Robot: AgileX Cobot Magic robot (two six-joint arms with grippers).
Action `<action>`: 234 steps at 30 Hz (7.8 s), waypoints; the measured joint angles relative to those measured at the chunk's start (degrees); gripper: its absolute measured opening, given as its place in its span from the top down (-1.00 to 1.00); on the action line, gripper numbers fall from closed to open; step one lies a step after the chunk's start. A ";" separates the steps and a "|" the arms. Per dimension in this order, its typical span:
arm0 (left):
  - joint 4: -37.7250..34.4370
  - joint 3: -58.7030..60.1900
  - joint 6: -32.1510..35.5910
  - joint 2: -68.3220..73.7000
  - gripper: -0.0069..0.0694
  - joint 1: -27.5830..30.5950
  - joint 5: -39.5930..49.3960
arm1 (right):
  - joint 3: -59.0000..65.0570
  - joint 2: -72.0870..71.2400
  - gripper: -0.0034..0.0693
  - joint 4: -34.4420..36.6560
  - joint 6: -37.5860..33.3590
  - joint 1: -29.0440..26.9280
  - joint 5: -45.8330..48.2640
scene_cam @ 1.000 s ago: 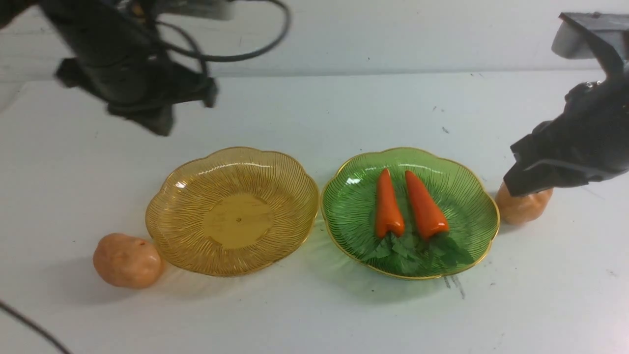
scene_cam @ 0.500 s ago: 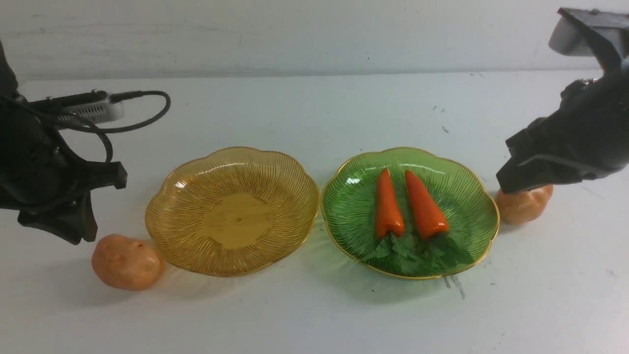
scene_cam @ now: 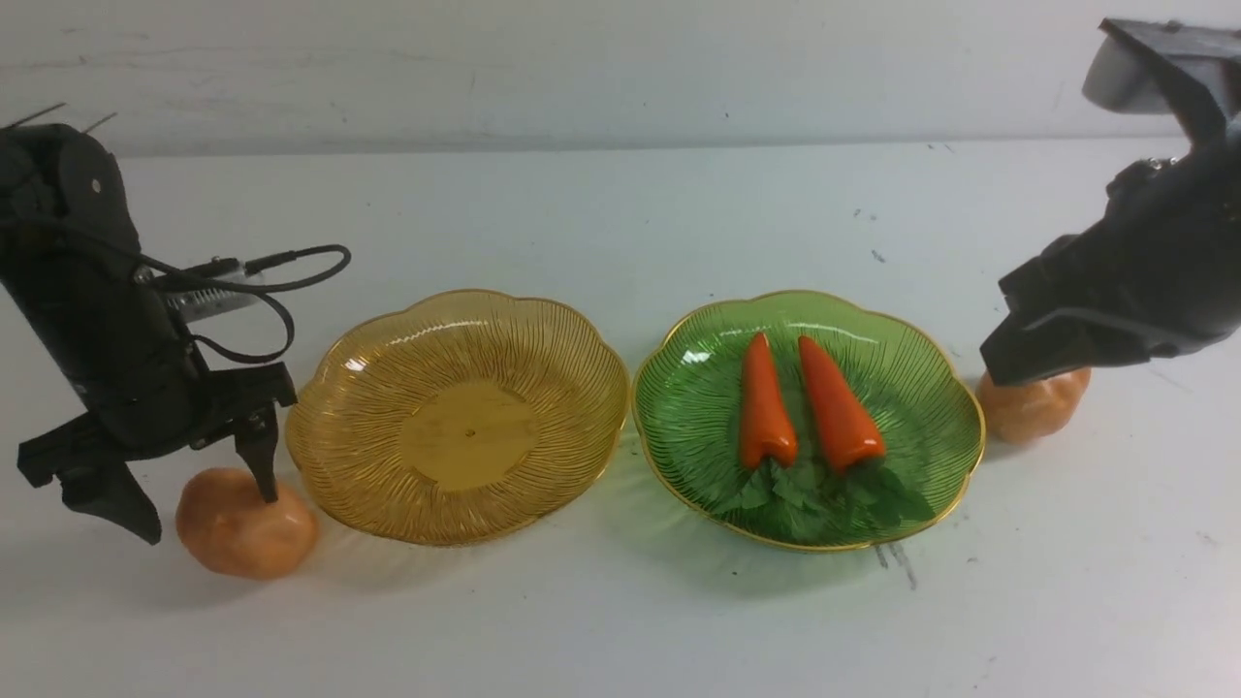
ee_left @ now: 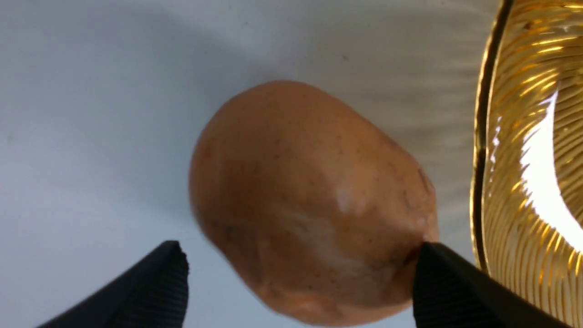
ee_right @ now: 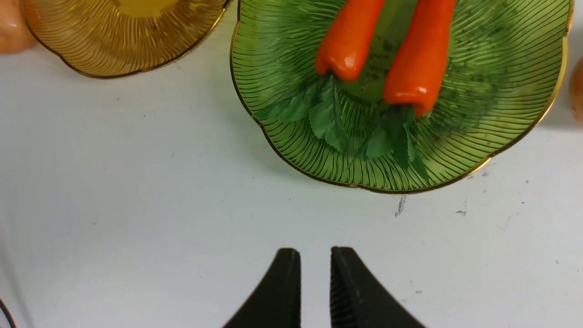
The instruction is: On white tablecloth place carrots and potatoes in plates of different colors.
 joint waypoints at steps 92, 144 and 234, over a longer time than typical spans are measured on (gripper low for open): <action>-4.95 -26.50 27.77 -10.01 0.83 -13.90 6.18 | -17.73 31.20 -0.99 -7.53 11.50 -19.13 -8.82; 7.82 -26.56 23.38 -14.28 0.83 -12.39 6.89 | -49.19 47.30 -0.71 11.83 3.49 9.37 -4.83; 7.34 30.87 20.14 -77.63 0.83 -12.38 -17.12 | 54.86 -73.19 0.95 -29.94 20.95 3.97 -68.13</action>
